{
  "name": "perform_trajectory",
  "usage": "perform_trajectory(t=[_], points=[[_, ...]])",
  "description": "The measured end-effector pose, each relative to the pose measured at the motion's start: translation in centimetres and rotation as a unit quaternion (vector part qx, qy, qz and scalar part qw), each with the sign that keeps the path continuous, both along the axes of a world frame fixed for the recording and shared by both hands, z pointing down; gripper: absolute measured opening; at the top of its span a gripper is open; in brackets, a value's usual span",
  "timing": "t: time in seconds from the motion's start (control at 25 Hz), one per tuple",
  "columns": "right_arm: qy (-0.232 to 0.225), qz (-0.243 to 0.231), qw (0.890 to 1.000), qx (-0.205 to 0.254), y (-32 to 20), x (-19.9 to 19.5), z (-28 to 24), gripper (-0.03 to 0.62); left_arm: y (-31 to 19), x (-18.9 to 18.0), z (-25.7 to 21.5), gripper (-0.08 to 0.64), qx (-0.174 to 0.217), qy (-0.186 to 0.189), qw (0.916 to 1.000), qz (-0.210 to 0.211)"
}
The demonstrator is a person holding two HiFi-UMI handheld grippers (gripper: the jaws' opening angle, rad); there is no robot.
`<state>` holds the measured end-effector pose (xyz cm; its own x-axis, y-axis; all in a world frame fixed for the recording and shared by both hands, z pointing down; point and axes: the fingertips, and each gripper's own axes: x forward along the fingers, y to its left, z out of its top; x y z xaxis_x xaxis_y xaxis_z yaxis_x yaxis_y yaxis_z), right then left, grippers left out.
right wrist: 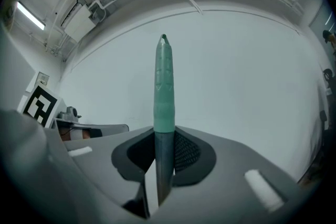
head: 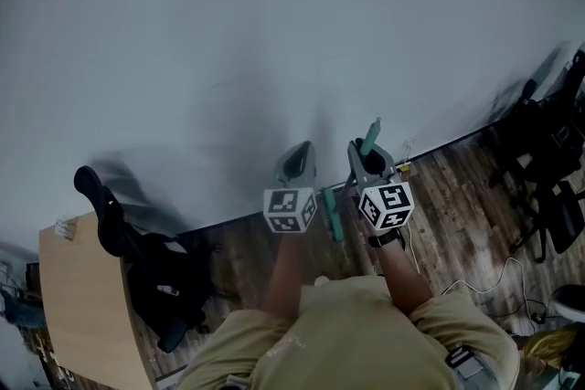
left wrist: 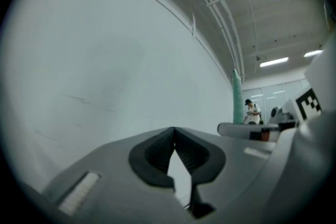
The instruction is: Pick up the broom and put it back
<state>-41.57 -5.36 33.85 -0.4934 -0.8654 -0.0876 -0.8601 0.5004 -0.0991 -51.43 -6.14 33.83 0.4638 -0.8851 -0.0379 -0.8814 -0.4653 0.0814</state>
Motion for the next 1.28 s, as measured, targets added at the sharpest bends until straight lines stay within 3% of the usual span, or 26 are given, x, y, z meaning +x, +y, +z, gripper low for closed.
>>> perform_trajectory(t=[0.28,0.48,0.72,1.08,1.28], points=[[-0.013,0.072,0.997,-0.012,1.8,11.5,-0.7,0.055,-0.6,13.0,-0.3,0.003,-0.013,0.015,0.9966,0.08],[-0.024,0.132,0.991,-0.004,4.9,22.3,-1.8,0.057,2.4,25.3,-0.2,0.003,-0.022,0.007,0.9872,0.158],[-0.025,0.202,0.979,-0.024,8.0,33.4,0.0,0.071,4.7,36.1,0.9,0.003,-0.033,-0.007,0.9762,0.214],[-0.042,0.289,0.956,-0.041,15.1,48.5,2.7,0.074,10.6,49.6,4.0,0.003,-0.055,-0.019,0.9597,0.275],[-0.063,0.346,0.934,-0.061,19.3,54.9,5.4,0.074,13.3,55.8,6.1,0.003,-0.072,-0.032,0.9435,0.322]])
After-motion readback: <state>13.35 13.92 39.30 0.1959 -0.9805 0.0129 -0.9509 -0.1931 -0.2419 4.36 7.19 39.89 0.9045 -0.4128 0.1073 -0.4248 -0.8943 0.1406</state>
